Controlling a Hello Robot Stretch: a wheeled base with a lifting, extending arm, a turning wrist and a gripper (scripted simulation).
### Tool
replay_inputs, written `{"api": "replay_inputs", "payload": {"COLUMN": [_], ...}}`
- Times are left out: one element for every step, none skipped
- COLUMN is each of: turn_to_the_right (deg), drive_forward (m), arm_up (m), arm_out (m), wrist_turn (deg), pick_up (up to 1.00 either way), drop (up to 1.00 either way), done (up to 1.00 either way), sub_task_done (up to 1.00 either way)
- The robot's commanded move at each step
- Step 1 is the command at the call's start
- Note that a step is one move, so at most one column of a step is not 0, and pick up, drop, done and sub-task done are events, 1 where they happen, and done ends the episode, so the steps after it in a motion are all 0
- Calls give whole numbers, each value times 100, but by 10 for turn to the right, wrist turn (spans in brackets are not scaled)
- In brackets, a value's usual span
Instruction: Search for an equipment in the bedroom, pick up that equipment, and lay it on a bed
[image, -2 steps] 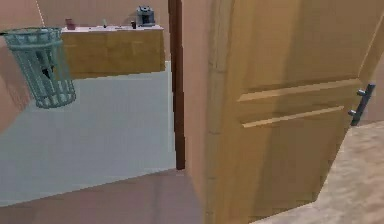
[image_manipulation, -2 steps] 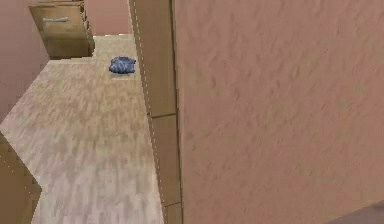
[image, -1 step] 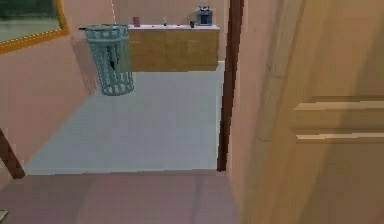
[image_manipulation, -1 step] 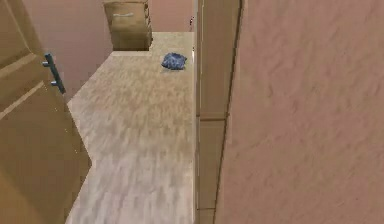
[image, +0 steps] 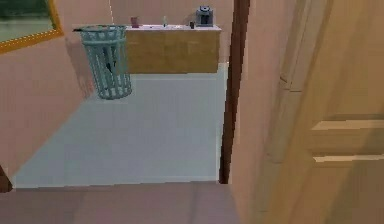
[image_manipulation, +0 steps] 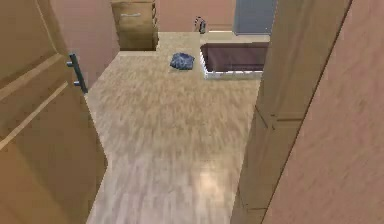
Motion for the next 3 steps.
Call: {"api": "replay_inputs", "payload": {"turn_to_the_right": [450,240,0], "drive_forward": [0,0,60], "arm_up": [0,0,0], "arm_out": [0,0,0], "wrist_turn": [0,0,0], "pick_up": [0,0,0], "drop": [0,0,0], "done": [0,0,0], "sub_task_done": [0,0,0]}}
